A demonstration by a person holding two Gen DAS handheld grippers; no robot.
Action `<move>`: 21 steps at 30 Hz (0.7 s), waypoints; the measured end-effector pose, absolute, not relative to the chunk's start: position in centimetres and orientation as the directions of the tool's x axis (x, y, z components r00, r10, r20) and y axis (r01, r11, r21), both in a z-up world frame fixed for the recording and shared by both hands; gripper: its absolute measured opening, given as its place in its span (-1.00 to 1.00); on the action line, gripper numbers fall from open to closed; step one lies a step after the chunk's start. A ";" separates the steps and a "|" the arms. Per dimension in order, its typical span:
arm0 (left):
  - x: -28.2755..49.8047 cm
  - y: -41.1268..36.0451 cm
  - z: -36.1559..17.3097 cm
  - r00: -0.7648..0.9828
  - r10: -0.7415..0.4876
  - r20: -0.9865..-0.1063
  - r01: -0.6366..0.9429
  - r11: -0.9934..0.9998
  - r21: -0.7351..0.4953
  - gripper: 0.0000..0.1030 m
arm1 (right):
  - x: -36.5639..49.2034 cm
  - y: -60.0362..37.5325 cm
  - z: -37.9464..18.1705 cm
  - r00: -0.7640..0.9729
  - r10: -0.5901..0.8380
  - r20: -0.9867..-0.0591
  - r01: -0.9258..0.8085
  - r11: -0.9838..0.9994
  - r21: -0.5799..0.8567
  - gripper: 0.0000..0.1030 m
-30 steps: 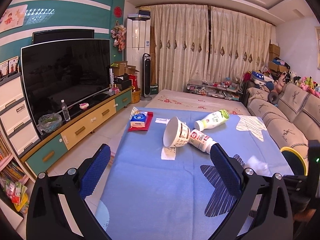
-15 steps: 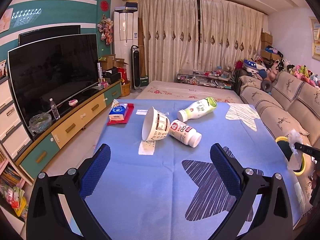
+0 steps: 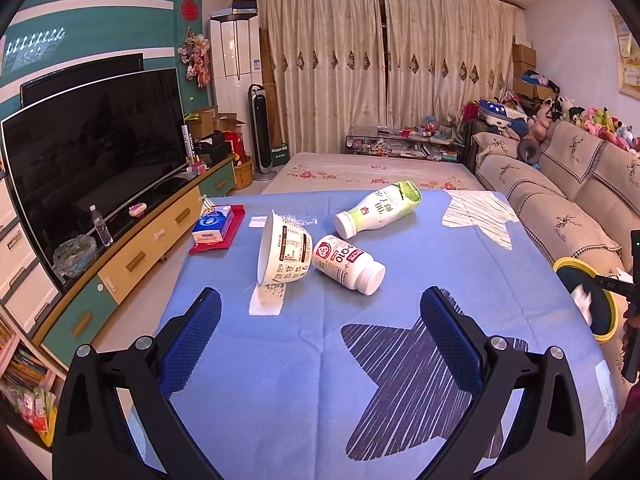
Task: Collect trash
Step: 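Carry the towel over the yellow-rimmed bin and open the right gripper, then reach the left gripper to the upside-down white paper bowl and grasp its rim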
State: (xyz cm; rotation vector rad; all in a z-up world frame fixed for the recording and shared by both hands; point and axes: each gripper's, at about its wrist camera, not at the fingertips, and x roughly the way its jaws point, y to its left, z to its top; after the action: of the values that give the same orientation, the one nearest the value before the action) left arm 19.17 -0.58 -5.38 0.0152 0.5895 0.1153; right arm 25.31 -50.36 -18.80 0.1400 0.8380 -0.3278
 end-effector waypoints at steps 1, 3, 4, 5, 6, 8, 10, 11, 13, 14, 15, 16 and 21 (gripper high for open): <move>19.4 -0.7 -5.5 0.824 0.112 -0.556 -0.102 0.994 0.048 0.91 | 25.1 -50.4 -18.8 0.625 -0.228 -0.747 0.341 0.940 -0.002 -0.06; 19.7 -0.7 -5.7 0.822 0.110 -0.559 -0.099 0.994 0.050 0.90 | 24.6 -50.1 -18.9 0.626 -0.218 -0.748 0.334 0.943 0.005 -0.04; 20.0 -0.7 -5.8 0.821 0.109 -0.561 -0.096 0.994 0.053 0.91 | 24.7 -49.9 -18.9 0.626 -0.216 -0.749 0.329 0.944 0.003 -0.03; 20.1 -0.7 -5.9 0.820 0.108 -0.563 -0.093 0.994 0.054 0.91 | 24.5 -49.7 -18.9 0.629 -0.212 -0.748 0.323 0.946 0.003 -0.03; 20.4 -0.6 -6.0 0.818 0.105 -0.566 -0.090 0.994 0.055 0.90 | 24.2 -49.4 -18.9 0.632 -0.206 -0.747 0.316 0.949 0.006 -0.01; 20.7 -0.2 -6.1 0.818 0.103 -0.566 -0.088 0.995 0.054 0.90 | 24.1 -48.7 -18.5 0.639 -0.192 -0.745 0.305 0.952 0.016 0.00; 21.0 0.0 -6.1 0.817 0.110 -0.565 -0.092 0.994 0.061 0.90 | 23.8 -48.0 -18.0 0.649 -0.179 -0.739 0.291 0.956 0.023 0.00; 21.4 0.3 -6.2 0.817 0.113 -0.565 -0.092 0.994 0.066 0.90 | 23.7 -47.5 -17.8 0.656 -0.172 -0.735 0.282 0.959 0.027 0.00; 22.2 0.9 -6.4 0.820 0.118 -0.560 -0.088 0.993 0.079 0.90 | 23.5 -46.4 -17.3 0.668 -0.158 -0.727 0.261 0.965 0.030 0.01; 22.7 1.3 -6.5 0.819 0.125 -0.561 -0.089 0.992 0.091 0.90 | 23.5 -45.8 -17.0 0.674 -0.151 -0.723 0.250 0.968 0.030 0.02; 23.2 1.5 -6.6 0.816 0.126 -0.564 -0.086 0.992 0.097 0.90 | 23.4 -45.4 -16.7 0.677 -0.148 -0.721 0.243 0.970 0.029 0.02; 23.8 1.9 -6.7 0.817 0.114 -0.566 -0.072 0.993 0.096 0.90 | 23.4 -44.8 -16.5 0.682 -0.143 -0.718 0.233 0.972 0.027 0.03; 27.0 3.9 -7.7 0.808 0.061 -0.585 -0.021 0.997 0.075 0.90 | 23.7 -42.8 -15.9 0.688 -0.128 -0.715 0.202 0.979 0.020 0.03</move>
State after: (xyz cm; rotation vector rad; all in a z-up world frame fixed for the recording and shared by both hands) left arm 27.00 3.89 -7.66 0.0661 0.6278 0.0439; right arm 23.69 -42.78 -15.94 0.0999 0.7915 -0.1849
